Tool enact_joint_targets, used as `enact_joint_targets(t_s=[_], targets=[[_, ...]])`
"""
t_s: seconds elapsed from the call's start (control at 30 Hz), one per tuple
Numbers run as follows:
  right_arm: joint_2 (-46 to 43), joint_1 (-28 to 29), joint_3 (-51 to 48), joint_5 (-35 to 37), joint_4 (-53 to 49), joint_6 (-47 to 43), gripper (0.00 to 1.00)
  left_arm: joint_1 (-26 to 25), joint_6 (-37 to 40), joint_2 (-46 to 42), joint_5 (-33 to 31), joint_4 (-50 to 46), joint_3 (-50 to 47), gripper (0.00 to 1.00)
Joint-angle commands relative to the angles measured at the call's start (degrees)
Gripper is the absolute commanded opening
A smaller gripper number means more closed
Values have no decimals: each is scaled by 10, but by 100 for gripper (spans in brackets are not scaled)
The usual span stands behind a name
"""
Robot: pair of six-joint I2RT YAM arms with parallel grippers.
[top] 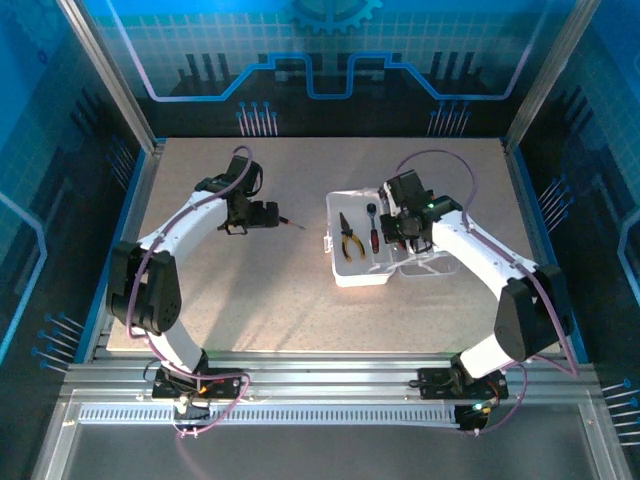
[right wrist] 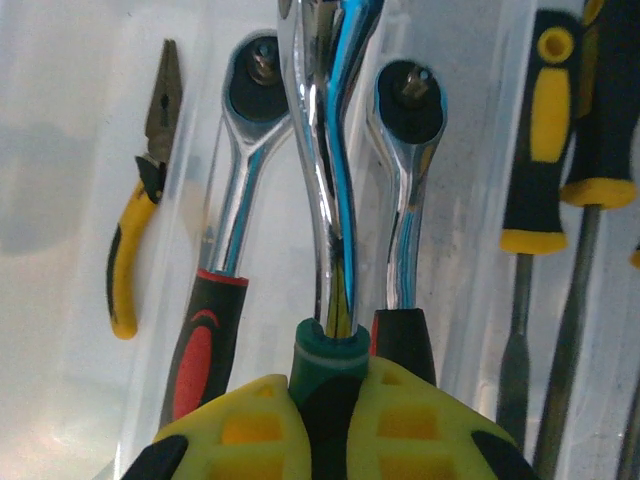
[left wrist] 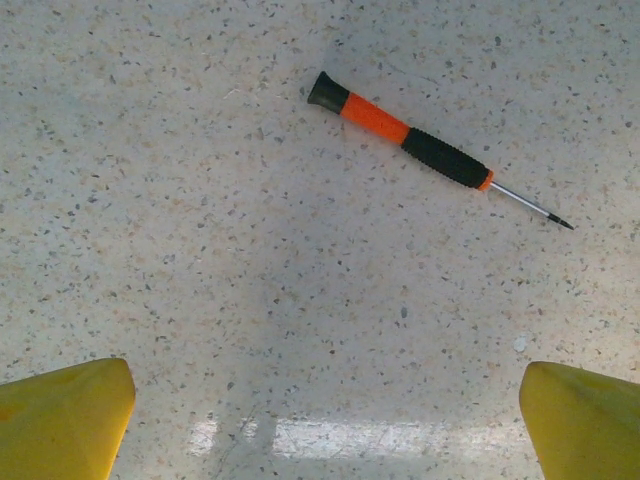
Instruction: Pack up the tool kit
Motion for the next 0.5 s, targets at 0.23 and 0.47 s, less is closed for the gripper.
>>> enact_joint_targets(t_s=[0.23,0.47], targets=[[35,3,12,-3,19,6,12,-4,-7,38,24,13,22,99],[36,11,19,-4,12,7,20,-4,-1,71,24,3,65,99]])
